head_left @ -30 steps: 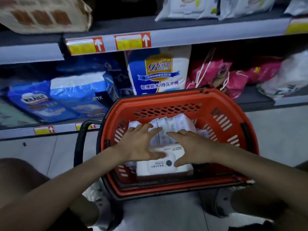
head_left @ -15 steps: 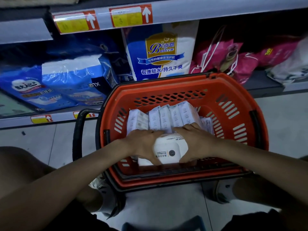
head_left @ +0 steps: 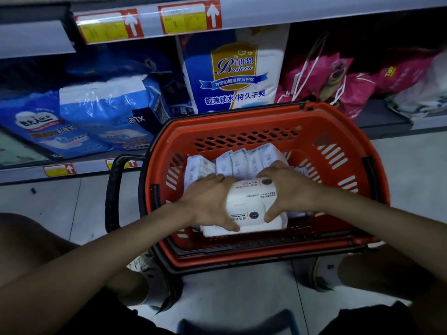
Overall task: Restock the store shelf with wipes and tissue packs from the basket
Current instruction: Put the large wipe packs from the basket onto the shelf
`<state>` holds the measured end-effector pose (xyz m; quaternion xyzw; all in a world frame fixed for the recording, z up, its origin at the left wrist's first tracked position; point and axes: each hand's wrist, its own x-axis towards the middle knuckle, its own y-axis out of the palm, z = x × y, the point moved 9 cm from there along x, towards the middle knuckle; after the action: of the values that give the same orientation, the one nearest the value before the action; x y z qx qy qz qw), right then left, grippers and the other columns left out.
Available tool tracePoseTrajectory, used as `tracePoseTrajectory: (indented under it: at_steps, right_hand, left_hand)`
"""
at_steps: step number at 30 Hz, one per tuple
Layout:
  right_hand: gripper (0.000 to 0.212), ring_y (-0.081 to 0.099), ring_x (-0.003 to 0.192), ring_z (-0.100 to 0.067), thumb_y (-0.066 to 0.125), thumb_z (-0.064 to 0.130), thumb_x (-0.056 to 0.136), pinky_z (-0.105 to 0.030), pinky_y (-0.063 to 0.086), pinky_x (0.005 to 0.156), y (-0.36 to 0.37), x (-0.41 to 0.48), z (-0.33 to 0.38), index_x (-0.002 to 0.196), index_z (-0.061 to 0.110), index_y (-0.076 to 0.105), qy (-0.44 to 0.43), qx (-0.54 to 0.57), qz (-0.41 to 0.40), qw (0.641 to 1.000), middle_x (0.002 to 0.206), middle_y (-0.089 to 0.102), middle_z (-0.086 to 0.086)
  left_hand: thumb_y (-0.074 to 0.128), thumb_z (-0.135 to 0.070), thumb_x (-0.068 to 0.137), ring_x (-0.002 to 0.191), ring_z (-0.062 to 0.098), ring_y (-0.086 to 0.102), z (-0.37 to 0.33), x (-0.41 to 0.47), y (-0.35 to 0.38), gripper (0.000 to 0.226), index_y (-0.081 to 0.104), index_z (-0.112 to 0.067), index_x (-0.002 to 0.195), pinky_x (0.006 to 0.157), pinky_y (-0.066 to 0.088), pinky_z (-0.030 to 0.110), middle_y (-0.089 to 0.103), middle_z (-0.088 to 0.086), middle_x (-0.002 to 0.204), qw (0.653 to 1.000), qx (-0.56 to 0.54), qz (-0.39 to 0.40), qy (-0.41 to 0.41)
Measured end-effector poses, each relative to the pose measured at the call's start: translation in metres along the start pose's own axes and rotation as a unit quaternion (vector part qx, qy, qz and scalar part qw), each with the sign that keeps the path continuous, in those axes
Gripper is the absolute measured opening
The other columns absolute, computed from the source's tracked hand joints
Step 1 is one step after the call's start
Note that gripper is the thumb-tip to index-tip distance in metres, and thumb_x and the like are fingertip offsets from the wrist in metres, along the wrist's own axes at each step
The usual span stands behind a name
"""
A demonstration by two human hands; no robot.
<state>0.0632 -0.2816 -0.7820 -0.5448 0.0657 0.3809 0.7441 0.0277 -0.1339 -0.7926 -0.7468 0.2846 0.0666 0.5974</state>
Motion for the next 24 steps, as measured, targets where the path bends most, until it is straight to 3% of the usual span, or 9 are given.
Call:
tracePoseTrajectory:
  at_steps: [2,6,10,12,15,18,21,24]
  right_hand:
    - [0.106,0.05,0.115,-0.018,0.1,0.043,0.048,-0.031,0.047,0.098,-0.018,-0.006,0.006,0.139,0.02,0.052,-0.023,0.002,-0.042,0.999,0.123,0.039,0.004]
    - [0.106,0.048,0.114,-0.016,0.102,0.032,0.046,-0.03,0.046,0.097,-0.06,-0.016,0.019,0.141,0.019,0.057,-0.072,-0.002,-0.149,0.986,0.127,0.043,0.004]
    - [0.097,0.048,0.112,-0.017,0.101,0.038,0.048,-0.031,0.044,0.089,-0.083,-0.022,0.043,0.136,0.023,0.062,-0.159,-0.056,-0.204,0.964,0.127,0.049,0.003]
    - [0.093,0.047,0.114,-0.018,0.099,0.038,0.052,-0.035,0.047,0.088,-0.086,-0.022,0.048,0.135,0.023,0.061,-0.189,-0.081,-0.219,0.954,0.128,0.049,0.002]
    - [0.096,0.046,0.125,-0.022,0.098,0.031,0.056,-0.043,0.049,0.097,-0.096,-0.026,0.042,0.142,0.021,0.056,-0.19,-0.075,-0.263,0.943,0.139,0.05,0.0]
    - [0.105,0.04,0.135,-0.03,0.09,0.031,0.073,-0.05,0.043,0.109,-0.104,-0.032,0.029,0.159,0.022,0.032,-0.122,-0.037,-0.325,0.937,0.15,0.042,-0.009]
    - [0.114,0.042,0.135,-0.031,0.081,0.041,0.083,-0.049,0.043,0.107,-0.088,-0.034,0.017,0.163,0.032,0.0,-0.034,0.069,-0.289,0.954,0.152,0.037,-0.009]
    - [0.104,0.049,0.133,-0.02,0.077,0.046,0.086,-0.049,0.049,0.104,-0.062,-0.034,0.03,0.161,0.044,0.005,-0.046,0.194,-0.222,0.954,0.155,0.037,0.002]
  left_hand:
    - [0.081,-0.079,0.054,0.117,0.015,0.048,0.001,-0.001,-0.015,0.113,0.039,-0.032,0.148,0.089,0.042,0.034,0.051,-0.006,0.126,0.999,0.013,-0.042,0.006]
    - [0.081,-0.079,0.058,0.114,0.015,0.046,0.01,0.0,-0.038,0.108,0.042,-0.029,0.145,0.088,0.043,0.033,0.046,-0.006,0.121,0.995,-0.057,-0.085,0.003]
    - [0.086,-0.067,0.063,0.096,0.013,0.054,0.003,0.001,-0.048,0.089,0.038,-0.024,0.125,0.063,0.033,0.021,0.05,-0.01,0.109,0.991,-0.08,-0.109,0.016]
    - [0.088,-0.061,0.062,0.088,0.014,0.06,0.002,0.0,-0.051,0.085,0.036,-0.024,0.118,0.058,0.035,0.024,0.057,-0.01,0.101,0.986,-0.113,-0.12,0.005]
    - [0.094,-0.052,0.058,0.098,0.014,0.064,0.014,0.002,-0.053,0.086,0.044,-0.031,0.125,0.075,0.055,0.042,0.063,-0.014,0.108,0.958,-0.249,-0.137,-0.044]
    - [0.101,-0.036,0.057,0.104,0.009,0.065,0.024,0.0,-0.049,0.084,0.052,-0.028,0.125,0.091,0.059,0.043,0.067,-0.012,0.114,0.877,-0.449,-0.144,-0.098]
    - [0.097,-0.016,0.067,0.107,0.019,0.074,0.025,-0.004,-0.04,0.071,0.061,-0.022,0.127,0.095,0.06,0.048,0.076,-0.002,0.118,0.744,-0.643,-0.125,-0.132]
    - [0.082,-0.016,0.086,0.117,0.03,0.071,0.009,-0.001,-0.04,0.049,0.067,-0.02,0.133,0.1,0.057,0.052,0.075,0.008,0.125,0.64,-0.758,-0.069,-0.102]
